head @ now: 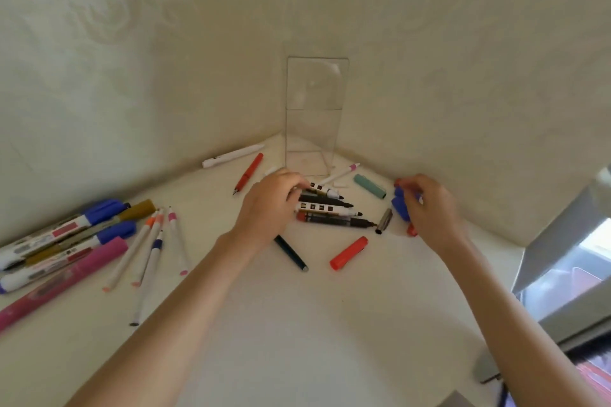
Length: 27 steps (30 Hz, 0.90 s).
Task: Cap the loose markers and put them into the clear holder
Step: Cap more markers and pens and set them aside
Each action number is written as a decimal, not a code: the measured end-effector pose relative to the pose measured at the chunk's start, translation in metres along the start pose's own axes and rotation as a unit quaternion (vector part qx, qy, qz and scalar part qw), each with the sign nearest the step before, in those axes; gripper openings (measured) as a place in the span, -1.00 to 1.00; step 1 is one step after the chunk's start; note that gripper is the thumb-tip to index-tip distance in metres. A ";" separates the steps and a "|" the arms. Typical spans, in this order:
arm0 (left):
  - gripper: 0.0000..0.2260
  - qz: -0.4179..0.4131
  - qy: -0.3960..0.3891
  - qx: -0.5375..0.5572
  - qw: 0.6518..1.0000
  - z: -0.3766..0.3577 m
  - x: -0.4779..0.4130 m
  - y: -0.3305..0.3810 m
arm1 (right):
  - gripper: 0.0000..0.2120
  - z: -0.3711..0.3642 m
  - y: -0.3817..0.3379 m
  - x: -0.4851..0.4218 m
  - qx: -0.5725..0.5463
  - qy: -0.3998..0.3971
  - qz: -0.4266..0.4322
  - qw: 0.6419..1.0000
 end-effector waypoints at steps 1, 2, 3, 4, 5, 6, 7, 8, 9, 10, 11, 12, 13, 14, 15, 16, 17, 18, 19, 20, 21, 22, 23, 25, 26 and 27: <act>-0.80 0.000 -0.004 -0.010 1.000 -0.003 -0.009 -0.004 | -0.75 -0.002 0.003 -0.007 0.003 -0.009 -0.016 1.000; -0.78 -0.005 -0.015 -0.025 1.000 -0.008 -0.017 -0.008 | -0.75 -0.004 0.005 -0.013 0.004 -0.014 -0.026 1.000; -0.77 -0.009 -0.033 -0.040 0.999 -0.012 -0.024 -0.012 | -0.74 -0.004 0.005 -0.017 0.005 -0.016 -0.033 0.999; -0.76 -0.012 -0.053 -0.056 0.997 -0.017 -0.030 -0.013 | -0.73 -0.004 0.005 -0.019 0.011 -0.012 -0.037 0.999; -0.75 -0.013 -0.074 -0.075 0.994 -0.021 -0.034 -0.015 | -0.71 -0.003 0.005 -0.021 0.015 -0.005 -0.040 0.999; -0.75 -0.014 -0.094 -0.099 0.991 -0.025 -0.037 -0.016 | -0.68 -0.002 0.006 -0.023 0.015 0.003 -0.047 0.999; -0.74 -0.017 -0.113 -0.127 0.985 -0.028 -0.040 -0.018 | -0.65 0.001 0.008 -0.024 0.014 0.010 -0.059 0.998; -0.74 -0.020 -0.126 -0.159 0.979 -0.030 -0.042 -0.020 | -0.64 0.004 0.011 -0.025 0.015 0.015 -0.068 0.997; -0.74 -0.021 -0.134 -0.189 0.973 -0.029 -0.044 -0.022 | -0.69 0.003 0.014 -0.026 0.022 0.011 -0.070 0.997; -0.74 -0.020 -0.139 -0.210 0.968 -0.027 -0.045 -0.025 | -0.78 0.002 0.015 -0.027 0.037 0.003 -0.067 0.997; -0.75 -0.017 -0.139 -0.222 0.965 -0.025 -0.045 -0.028 | -0.89 0.001 0.016 -0.027 0.064 -0.002 -0.062 0.996; -0.76 -0.014 -0.135 -0.224 0.965 -0.022 -0.044 -0.031 | -0.95 -0.001 0.016 -0.026 0.099 -0.007 -0.056 0.994; -0.77 -0.014 -0.122 -0.217 0.968 -0.019 -0.043 -0.033 | -0.92 -0.003 0.016 -0.026 0.135 -0.009 -0.046 0.990; -0.78 -0.017 -0.099 -0.201 0.974 -0.015 -0.041 -0.033 | -0.88 -0.005 0.015 -0.025 0.165 -0.010 -0.037 0.985; -0.79 -0.019 -0.068 -0.178 0.981 -0.010 -0.039 -0.033 | -0.85 -0.007 0.013 -0.024 0.194 -0.015 -0.031 0.980; -0.79 -0.020 -0.036 -0.152 0.987 -0.003 -0.035 -0.031 | -0.83 -0.009 0.010 -0.022 0.219 -0.022 -0.028 0.975; -0.79 -0.018 -0.008 -0.125 0.992 0.005 -0.030 -0.029 | -0.81 -0.012 0.009 -0.022 0.241 -0.031 -0.027 0.970; -0.79 -0.020 0.015 -0.099 0.995 0.012 -0.025 -0.026 | -0.80 -0.014 0.006 -0.022 0.254 -0.027 -0.017 0.967; -0.80 -0.025 0.031 -0.073 0.997 0.019 -0.017 -0.022 | -0.80 -0.014 0.001 -0.022 0.243 -0.017 -0.003 0.970; -0.81 -0.035 0.043 -0.050 0.997 0.026 -0.009 -0.017 | -0.81 -0.012 -0.005 -0.020 0.186 0.001 0.019 0.982; -0.83 -0.045 0.053 -0.030 0.997 0.032 0.000 -0.012 | -0.86 -0.010 -0.014 -0.016 0.091 0.005 0.039 0.995; -0.83 -0.050 0.058 -0.016 0.997 0.037 0.010 -0.008 | -0.92 -0.010 -0.024 -0.010 -0.022 -0.010 0.063 0.998; -0.83 -0.053 0.061 -0.011 0.997 0.041 0.020 -0.005 | -0.89 -0.009 -0.039 -0.001 -0.113 -0.033 0.098 0.988; -0.79 -0.061 0.067 -0.030 0.995 0.049 0.037 -0.003 | -0.72 -0.011 -0.065 0.017 -0.216 -0.077 0.167 0.959; -0.78 -0.067 0.072 -0.040 0.994 0.053 0.044 -0.002 | -0.66 -0.013 -0.076 0.025 -0.256 -0.095 0.190 0.943; -0.77 -0.073 0.080 -0.043 0.993 0.058 0.048 -0.002 | -0.65 -0.016 -0.083 0.030 -0.287 -0.109 0.204 0.929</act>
Point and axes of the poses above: each hand's wrist, its own x-axis away from the middle knuckle, its own z-axis out of the back of the hand, y = z × x, the point moved 6 cm from there along -x, towards the middle knuckle, and after that the axes turned 5 degrees about -z, right-handed, at the moved point
